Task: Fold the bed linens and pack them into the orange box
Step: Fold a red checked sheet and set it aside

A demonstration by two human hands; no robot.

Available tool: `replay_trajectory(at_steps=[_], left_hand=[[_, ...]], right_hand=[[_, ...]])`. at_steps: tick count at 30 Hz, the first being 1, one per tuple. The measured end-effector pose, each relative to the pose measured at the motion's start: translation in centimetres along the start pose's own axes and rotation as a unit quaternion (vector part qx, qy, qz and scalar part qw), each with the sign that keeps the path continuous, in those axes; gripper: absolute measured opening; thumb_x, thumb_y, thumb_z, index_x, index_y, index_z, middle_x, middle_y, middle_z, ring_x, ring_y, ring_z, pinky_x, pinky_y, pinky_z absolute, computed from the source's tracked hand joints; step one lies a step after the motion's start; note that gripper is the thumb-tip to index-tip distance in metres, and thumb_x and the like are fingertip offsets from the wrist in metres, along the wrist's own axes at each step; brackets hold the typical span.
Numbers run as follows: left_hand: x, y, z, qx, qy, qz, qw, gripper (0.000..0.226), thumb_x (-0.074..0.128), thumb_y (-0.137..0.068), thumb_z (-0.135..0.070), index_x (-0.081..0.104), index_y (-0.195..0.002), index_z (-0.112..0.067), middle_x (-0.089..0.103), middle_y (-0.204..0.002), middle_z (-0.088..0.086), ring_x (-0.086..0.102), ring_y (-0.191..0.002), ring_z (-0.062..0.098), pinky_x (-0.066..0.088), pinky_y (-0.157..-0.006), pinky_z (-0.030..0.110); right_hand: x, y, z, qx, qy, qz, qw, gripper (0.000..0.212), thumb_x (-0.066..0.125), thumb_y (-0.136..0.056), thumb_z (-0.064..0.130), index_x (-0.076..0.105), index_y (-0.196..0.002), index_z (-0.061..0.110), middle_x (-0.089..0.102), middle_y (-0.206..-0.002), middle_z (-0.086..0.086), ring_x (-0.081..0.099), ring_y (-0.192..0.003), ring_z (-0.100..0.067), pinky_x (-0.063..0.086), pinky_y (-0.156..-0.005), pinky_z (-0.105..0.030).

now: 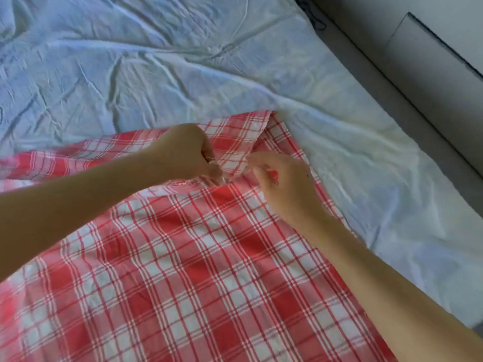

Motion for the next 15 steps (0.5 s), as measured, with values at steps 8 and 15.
replay_trajectory(at_steps=[8,15], left_hand=[[9.0,3.4,-14.1,0.024,0.095,0.059,0.993,0.036,0.069,-0.082,-0.026,0.061,-0.051,-0.008,0.057,-0.049,0.007,0.054,-0.042,0.011,0.044,-0.044,0.015],[21.1,9.2,-28.7,0.074,0.198,0.223,0.952,0.026,0.073,-0.080,-0.020,0.069,-0.070,0.004,0.068,-0.063,0.017,0.069,-0.063,0.029,0.059,-0.062,0.037]], right_hand=[[-15.2,24.9,-15.9,0.347,0.068,-0.040,0.934,0.024,0.065,-0.085,0.006,0.071,-0.082,0.030,0.070,-0.081,0.018,0.061,-0.073,0.013,0.045,-0.073,-0.008],[-21.7,43.3,-22.1,0.548,0.096,-0.075,0.827,0.013,0.065,-0.085,0.007,0.072,-0.083,0.018,0.073,-0.085,-0.004,0.063,-0.076,-0.014,0.041,-0.066,-0.012]])
Point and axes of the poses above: each hand's wrist, its own y-axis away from the middle knuckle, its own x-axis out of the palm, z = x × y, the point moved 10 cm from there along -y, towards the middle knuckle
